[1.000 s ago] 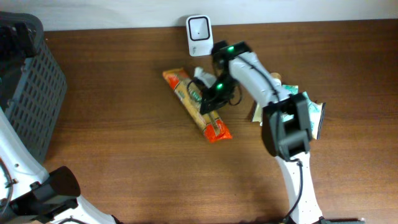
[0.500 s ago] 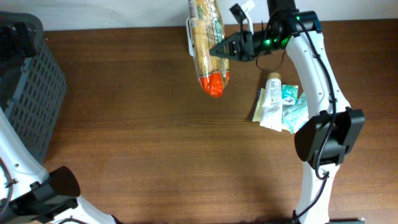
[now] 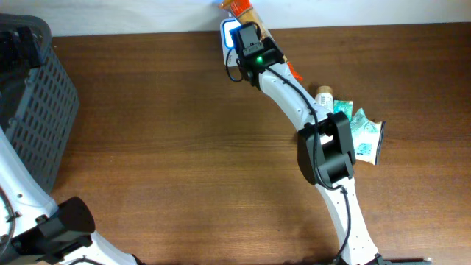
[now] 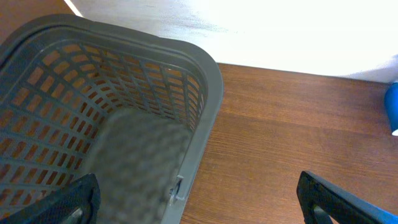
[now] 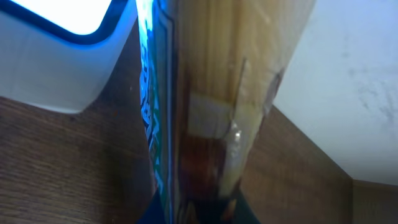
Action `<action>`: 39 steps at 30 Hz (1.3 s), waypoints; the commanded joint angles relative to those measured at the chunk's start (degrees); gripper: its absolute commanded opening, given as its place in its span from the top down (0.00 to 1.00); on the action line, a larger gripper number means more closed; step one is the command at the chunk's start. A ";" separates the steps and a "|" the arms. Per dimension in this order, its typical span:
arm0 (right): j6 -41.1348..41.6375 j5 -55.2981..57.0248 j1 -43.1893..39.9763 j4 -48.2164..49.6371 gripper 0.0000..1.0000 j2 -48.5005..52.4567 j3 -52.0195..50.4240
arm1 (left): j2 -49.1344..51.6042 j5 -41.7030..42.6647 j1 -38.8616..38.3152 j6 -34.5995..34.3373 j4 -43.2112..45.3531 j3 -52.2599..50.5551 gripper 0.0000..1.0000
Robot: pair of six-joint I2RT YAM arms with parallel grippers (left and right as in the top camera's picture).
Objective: Scan the item barcode
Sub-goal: 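Lift the spaghetti package and hold it over the white scanner, then lay the spaghetti package on the right pile and release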
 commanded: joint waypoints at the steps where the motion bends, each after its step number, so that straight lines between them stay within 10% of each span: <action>1: -0.24 5.49 1.07 2.34 0.96 -3.37 2.16 | -0.46 0.61 0.09 0.87 0.09 0.70 0.01; 11: 1.03 2.49 4.00 -2.78 0.96 -7.74 2.19 | -0.46 0.61 0.09 0.87 0.07 0.70 0.01; 19: 30.86 -26.84 -4.87 -31.54 0.96 -32.63 2.19 | -0.46 0.61 0.09 0.87 0.04 0.70 0.01; 25: 33.14 -30.51 -21.00 -53.05 0.95 -29.92 -1.38 | -0.46 0.61 0.09 0.87 0.07 0.70 0.01; 28: 33.11 -32.76 -25.24 -53.00 0.77 -27.28 -9.64 | -0.46 0.61 0.09 0.87 0.07 0.70 0.01; 32: 33.14 -32.83 -26.01 -56.48 0.01 -29.16 -7.58 | -0.46 0.61 0.09 0.87 0.07 0.70 0.01; 39: 33.11 -49.33 -25.97 -63.10 0.02 -39.45 21.07 | -0.46 0.61 0.09 0.87 0.07 0.70 0.01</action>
